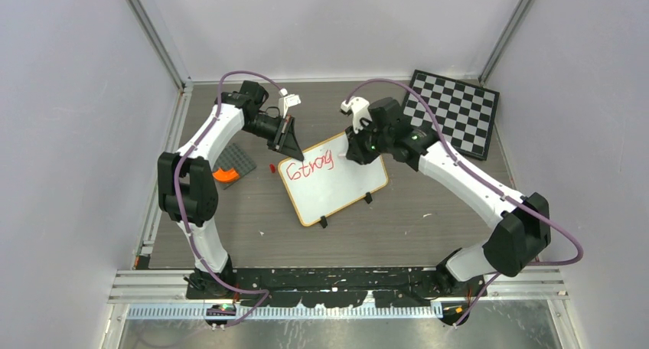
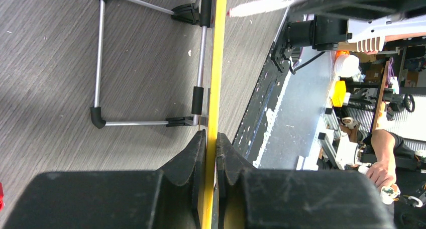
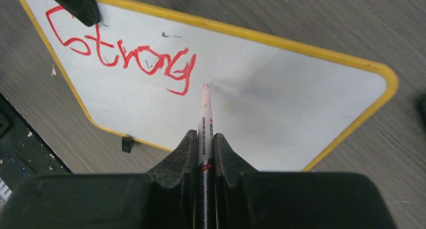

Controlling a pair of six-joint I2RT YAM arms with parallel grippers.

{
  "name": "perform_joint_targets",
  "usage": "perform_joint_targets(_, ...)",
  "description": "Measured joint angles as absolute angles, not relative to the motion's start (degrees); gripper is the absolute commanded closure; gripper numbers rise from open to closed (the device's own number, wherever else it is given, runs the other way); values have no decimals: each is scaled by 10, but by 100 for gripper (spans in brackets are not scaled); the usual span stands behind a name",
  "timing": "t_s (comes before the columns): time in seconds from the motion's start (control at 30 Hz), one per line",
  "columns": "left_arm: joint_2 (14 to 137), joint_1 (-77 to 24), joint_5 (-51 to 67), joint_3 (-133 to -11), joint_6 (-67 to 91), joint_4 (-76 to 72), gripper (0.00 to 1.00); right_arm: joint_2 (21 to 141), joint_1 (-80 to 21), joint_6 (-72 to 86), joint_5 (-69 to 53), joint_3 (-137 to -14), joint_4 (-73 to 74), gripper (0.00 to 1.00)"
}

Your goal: Write a sentence on the whiteboard

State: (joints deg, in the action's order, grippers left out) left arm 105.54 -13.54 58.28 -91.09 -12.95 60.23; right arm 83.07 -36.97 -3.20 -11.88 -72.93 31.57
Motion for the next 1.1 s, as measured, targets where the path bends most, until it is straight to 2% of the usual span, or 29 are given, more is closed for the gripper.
perform_joint_targets(1.1,1055,-135,579,-911,-131,602,100,855,-335,-45,-123,-755,305,100)
